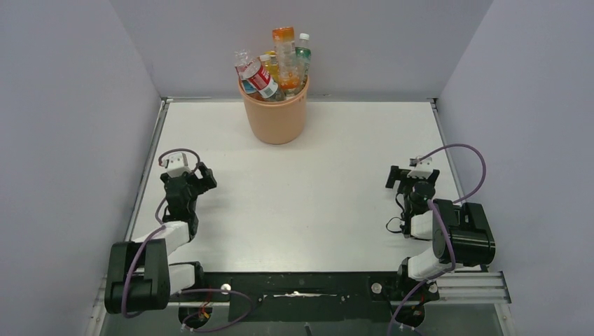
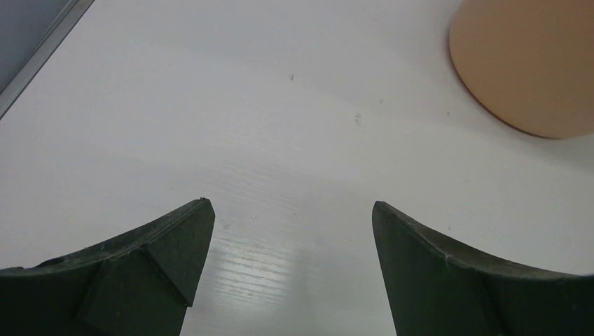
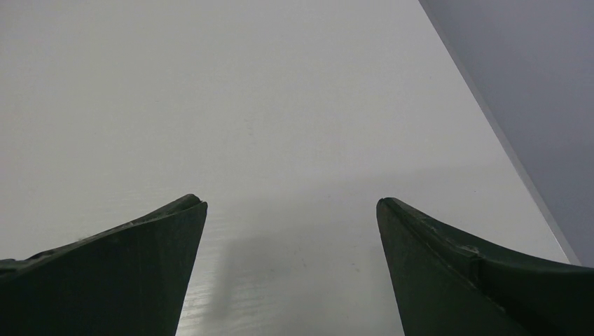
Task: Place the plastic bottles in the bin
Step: Reset both arms
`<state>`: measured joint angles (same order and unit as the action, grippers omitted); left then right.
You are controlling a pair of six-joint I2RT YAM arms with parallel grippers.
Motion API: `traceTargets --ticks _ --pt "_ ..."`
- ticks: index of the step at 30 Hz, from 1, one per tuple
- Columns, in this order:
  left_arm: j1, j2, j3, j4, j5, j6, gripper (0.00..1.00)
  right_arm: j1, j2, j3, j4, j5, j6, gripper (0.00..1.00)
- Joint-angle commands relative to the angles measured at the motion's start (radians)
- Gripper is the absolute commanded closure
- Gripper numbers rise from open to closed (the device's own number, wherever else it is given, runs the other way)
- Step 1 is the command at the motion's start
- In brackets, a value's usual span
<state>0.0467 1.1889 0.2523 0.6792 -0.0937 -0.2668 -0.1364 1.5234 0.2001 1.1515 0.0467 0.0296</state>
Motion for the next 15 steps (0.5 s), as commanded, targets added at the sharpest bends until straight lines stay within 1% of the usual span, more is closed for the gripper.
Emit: traceTargets --ticks 1,2,3,6,10,12,15 --pt "0.07 0.09 -0.016 0.259 0.121 0.029 0.16 -0.004 0.003 0.028 0.04 -0.024 -0.021 0.02" --pt "0.087 0.115 -0.018 0.292 0.172 0.029 0.16 -0.005 0.003 0.028 0.039 -0.025 -0.02 0.02" --pt "0.107 0.134 -0.01 0.292 0.202 0.023 0.16 -0.006 0.004 0.03 0.037 -0.026 -0.019 0.02" --pt "0.124 0.183 0.011 0.291 0.248 0.026 0.16 -0.01 0.004 0.036 0.027 -0.032 -0.015 0.02" --pt "0.121 0.233 -0.012 0.364 0.248 0.023 0.16 -0.017 0.007 0.041 0.019 -0.043 -0.01 0.02" --pt "0.117 0.242 0.006 0.327 0.242 0.028 0.16 -0.017 0.006 0.042 0.018 -0.045 -0.01 0.02" --pt "0.106 0.253 0.02 0.314 0.239 0.038 0.16 -0.02 0.006 0.042 0.017 -0.047 -0.011 0.02"
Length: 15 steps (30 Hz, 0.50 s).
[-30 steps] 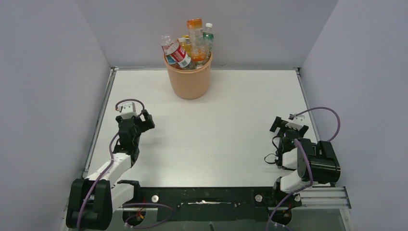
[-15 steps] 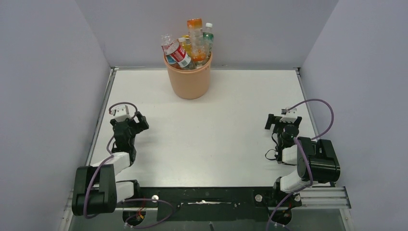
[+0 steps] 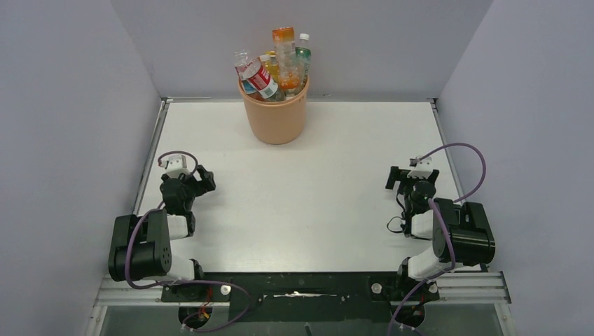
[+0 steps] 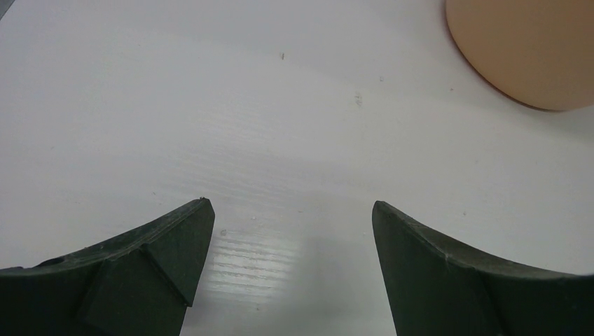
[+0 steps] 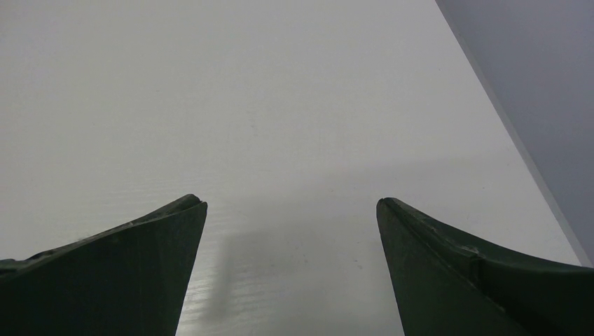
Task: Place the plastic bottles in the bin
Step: Reset both arms
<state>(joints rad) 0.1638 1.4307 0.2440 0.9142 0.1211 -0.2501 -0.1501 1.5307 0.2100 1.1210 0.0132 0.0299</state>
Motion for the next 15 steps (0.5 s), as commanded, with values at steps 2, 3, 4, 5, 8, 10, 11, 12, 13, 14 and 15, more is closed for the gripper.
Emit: traceTargets --ticks 2,3,4,5,8,10,11,12,13,14,15 --pt "-0.03 0.0 0.027 0.069 -0.033 0.025 0.16 -0.006 0.0 0.034 0.046 -0.015 -0.009 0.02" --pt "-0.059 -0.014 0.024 0.053 -0.098 0.025 0.16 -0.006 -0.001 0.034 0.046 -0.015 -0.009 0.02" --pt "-0.073 -0.023 0.021 0.046 -0.135 0.026 0.16 -0.008 -0.001 0.034 0.045 -0.016 -0.008 0.02" --pt "-0.077 -0.023 0.019 0.049 -0.144 0.029 0.16 -0.008 -0.001 0.034 0.045 -0.016 -0.009 0.02" --pt "-0.078 -0.009 0.031 0.049 -0.141 0.067 0.16 -0.008 -0.001 0.034 0.044 -0.017 -0.009 0.02" --pt "-0.075 -0.014 0.019 0.084 -0.148 0.087 0.16 -0.009 -0.001 0.034 0.045 -0.018 -0.008 0.02" --pt "-0.073 -0.022 0.012 0.1 -0.161 0.092 0.16 -0.009 -0.001 0.034 0.044 -0.018 -0.009 0.02" --pt "-0.07 -0.024 0.001 0.127 -0.176 0.096 0.16 -0.01 -0.001 0.034 0.045 -0.018 -0.009 0.02" --pt "-0.066 -0.02 -0.01 0.161 -0.194 0.095 0.16 -0.01 -0.001 0.034 0.045 -0.018 -0.01 0.02" --pt "-0.06 -0.009 -0.025 0.201 -0.202 0.09 0.16 -0.01 -0.001 0.034 0.045 -0.019 -0.009 0.02" --pt "-0.052 0.005 -0.039 0.244 -0.202 0.089 0.16 -0.01 -0.001 0.034 0.045 -0.019 -0.009 0.02"
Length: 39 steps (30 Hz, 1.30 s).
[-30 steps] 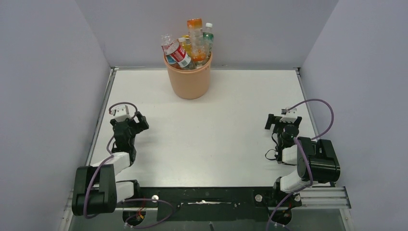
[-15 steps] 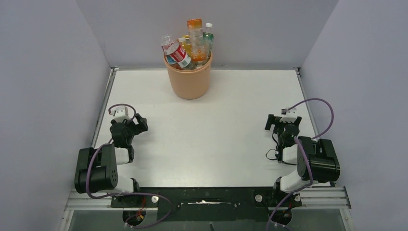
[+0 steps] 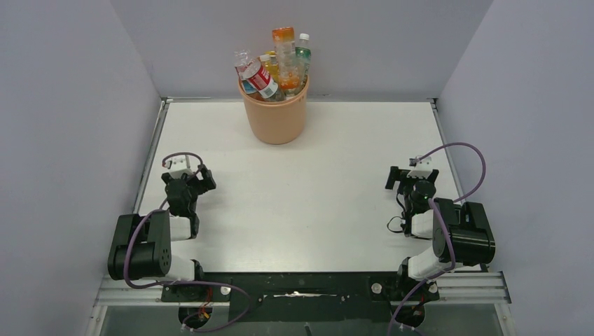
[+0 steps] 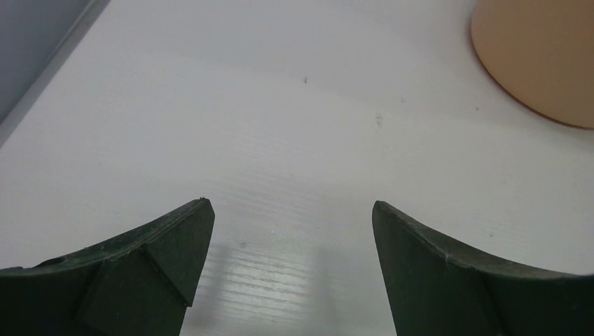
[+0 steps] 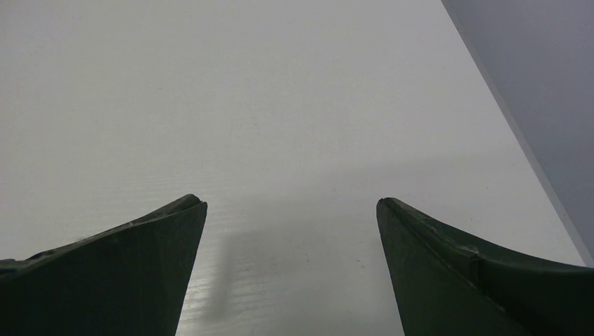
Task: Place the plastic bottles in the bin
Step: Reset both arms
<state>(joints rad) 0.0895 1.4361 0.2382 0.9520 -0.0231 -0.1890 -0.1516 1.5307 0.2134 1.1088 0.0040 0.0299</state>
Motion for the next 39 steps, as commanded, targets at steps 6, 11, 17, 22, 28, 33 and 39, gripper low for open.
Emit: traceTargets --ticks 6,11,17,22,28,33,39 --pt "0.031 0.084 -0.098 0.381 -0.054 0.016 0.16 -0.008 -0.001 0.031 0.055 -0.01 -0.009 0.02" --pt "0.034 0.165 -0.114 0.498 -0.018 0.027 0.16 -0.01 -0.001 0.032 0.055 -0.012 -0.008 0.02" --pt "0.034 0.158 -0.1 0.46 -0.01 0.033 0.16 -0.01 0.0 0.032 0.053 -0.013 -0.007 0.02" --pt "-0.001 0.167 -0.022 0.324 0.077 0.118 0.16 -0.01 0.0 0.034 0.053 -0.015 -0.007 0.02" --pt "-0.011 0.168 -0.014 0.311 0.068 0.128 0.16 -0.011 0.0 0.034 0.052 -0.016 -0.006 0.02" --pt "-0.014 0.163 -0.02 0.318 0.065 0.128 0.16 -0.013 0.0 0.035 0.05 -0.019 -0.006 0.02" --pt "-0.016 0.163 -0.02 0.319 0.066 0.126 0.16 -0.014 0.0 0.035 0.049 -0.021 -0.006 0.02"
